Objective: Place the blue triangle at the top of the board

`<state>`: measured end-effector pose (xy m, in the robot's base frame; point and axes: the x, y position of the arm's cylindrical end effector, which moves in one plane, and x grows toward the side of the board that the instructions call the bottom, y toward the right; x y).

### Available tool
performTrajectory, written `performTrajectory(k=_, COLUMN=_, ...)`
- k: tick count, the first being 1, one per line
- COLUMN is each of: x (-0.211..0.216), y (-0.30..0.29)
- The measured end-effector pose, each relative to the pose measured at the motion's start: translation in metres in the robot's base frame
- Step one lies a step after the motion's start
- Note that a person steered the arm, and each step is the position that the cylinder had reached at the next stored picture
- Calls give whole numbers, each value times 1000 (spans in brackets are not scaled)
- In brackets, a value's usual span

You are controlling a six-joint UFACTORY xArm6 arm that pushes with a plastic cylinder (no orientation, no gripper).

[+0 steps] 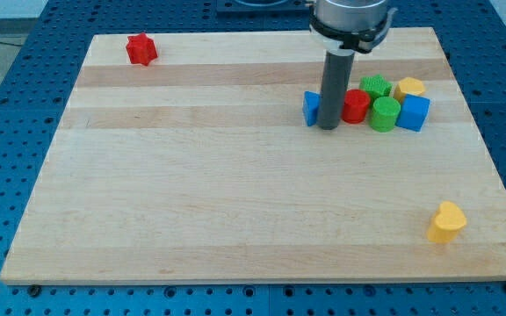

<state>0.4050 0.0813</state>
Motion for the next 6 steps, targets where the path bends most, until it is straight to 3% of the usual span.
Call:
performTrajectory(k=2, x=-22, y=-25)
performTrajectory(k=4, x=-94, y=-25)
performTrajectory(k=6, x=-135, y=-35)
